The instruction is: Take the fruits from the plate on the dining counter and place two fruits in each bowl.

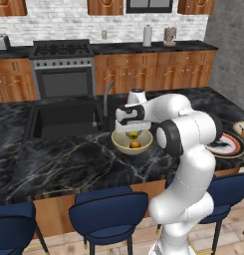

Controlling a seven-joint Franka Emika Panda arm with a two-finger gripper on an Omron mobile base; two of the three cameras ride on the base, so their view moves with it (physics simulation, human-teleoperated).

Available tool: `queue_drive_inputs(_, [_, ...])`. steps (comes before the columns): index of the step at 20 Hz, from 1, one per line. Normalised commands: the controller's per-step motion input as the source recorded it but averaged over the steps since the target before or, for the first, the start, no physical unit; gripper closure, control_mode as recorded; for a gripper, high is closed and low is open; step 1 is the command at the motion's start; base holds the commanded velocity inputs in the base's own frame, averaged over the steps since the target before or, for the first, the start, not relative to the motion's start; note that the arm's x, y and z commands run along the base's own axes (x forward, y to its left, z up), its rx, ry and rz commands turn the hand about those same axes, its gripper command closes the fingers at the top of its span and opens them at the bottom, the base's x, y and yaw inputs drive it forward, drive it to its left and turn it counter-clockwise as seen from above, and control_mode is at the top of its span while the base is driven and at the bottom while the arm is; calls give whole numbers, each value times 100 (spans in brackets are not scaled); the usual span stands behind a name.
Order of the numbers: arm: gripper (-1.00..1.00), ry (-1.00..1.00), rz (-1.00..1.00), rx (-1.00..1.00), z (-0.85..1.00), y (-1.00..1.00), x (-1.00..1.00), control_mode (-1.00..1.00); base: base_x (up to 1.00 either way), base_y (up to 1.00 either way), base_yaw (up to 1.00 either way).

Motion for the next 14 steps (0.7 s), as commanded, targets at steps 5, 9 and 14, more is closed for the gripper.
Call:
queue_drive_inputs(5, [100,2,0,0,-27,0,0,-100,0,0,0])
queue_drive_inputs(9, [100,3,0,0,-19,0,0,-100,0,0,0])
queue_drive_inputs(14, [-100,4,0,0,-2,0,0,-100,0,0,0])
